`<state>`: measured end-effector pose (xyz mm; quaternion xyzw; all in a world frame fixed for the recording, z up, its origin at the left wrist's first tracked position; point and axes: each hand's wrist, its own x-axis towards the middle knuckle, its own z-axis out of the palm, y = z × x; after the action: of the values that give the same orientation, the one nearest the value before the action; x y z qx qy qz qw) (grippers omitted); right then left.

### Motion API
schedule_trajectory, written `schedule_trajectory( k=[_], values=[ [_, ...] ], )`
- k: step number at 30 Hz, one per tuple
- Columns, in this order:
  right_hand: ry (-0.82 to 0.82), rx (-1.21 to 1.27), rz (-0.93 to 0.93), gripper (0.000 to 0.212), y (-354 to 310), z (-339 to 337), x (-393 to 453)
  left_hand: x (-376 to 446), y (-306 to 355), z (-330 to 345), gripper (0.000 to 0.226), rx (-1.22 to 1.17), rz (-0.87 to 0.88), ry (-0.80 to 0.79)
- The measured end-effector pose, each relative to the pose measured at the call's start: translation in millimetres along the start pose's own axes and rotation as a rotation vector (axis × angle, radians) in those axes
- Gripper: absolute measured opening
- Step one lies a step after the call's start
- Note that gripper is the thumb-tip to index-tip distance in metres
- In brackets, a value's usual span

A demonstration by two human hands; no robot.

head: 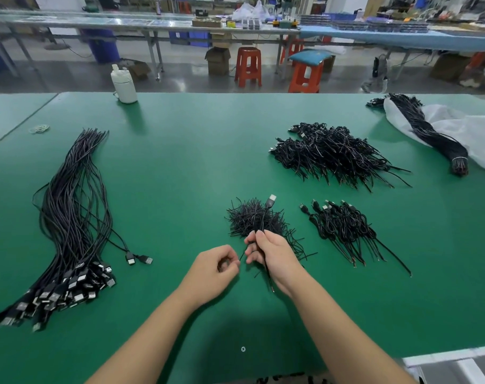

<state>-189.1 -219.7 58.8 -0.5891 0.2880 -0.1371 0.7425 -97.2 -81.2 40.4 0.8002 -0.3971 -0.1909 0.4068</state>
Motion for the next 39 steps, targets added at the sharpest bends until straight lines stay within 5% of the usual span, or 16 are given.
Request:
schedule_trajectory(
  k=[5, 9, 11, 14, 23, 29, 32, 34, 39],
  values=[
    [-0.013, -0.053, -0.087, 0.029, 2.1, 3.3, 0.5, 8.1, 12.4, 0.2, 0.010, -0.379, -0.244, 0.041],
    [0.014, -0.248, -0.149, 0.029, -0.1, 1.2, 1.1, 13.6, 16.5, -1.8, 0.009, -0.423, -0.318, 0.126],
    [0.027, -0.453, -0.178, 0.029, -4.0, -2.6, -0.3, 19.7, 14.2, -7.9, 0.010, -0.268, -0.312, 0.305],
    [-0.076, -0.450, -0.142, 0.029, -11.4, -8.8, -4.3, 25.1, 12.9, -18.5, 0.009, 0.073, -0.110, 0.496],
    [-0.222, -0.086, 0.004, 0.023, -9.8, -4.6, -8.9, 16.5, 7.8, -5.7, 0.020, 0.503, 0.655, 0.521],
    [-0.181, -0.215, 0.047, 0.032, -10.8, -9.9, -10.5, 18.1, 12.0, -6.7, 0.025, 0.640, 0.799, 0.504],
    [-0.220, -0.257, 0.087, 0.035, -14.8, -8.2, -13.1, 20.9, 22.9, -11.1, 0.034, 0.631, 0.873, 0.342],
    [-0.257, -0.273, 0.114, 0.032, -19.0, -7.7, -14.3, 23.5, 30.8, -15.5, 0.037, 0.605, 0.825, 0.229],
    [-0.289, -0.267, 0.191, 0.025, -27.4, -9.4, -13.1, 24.5, 51.2, -19.7, 0.017, 0.344, 0.370, 0.168]
  ],
)
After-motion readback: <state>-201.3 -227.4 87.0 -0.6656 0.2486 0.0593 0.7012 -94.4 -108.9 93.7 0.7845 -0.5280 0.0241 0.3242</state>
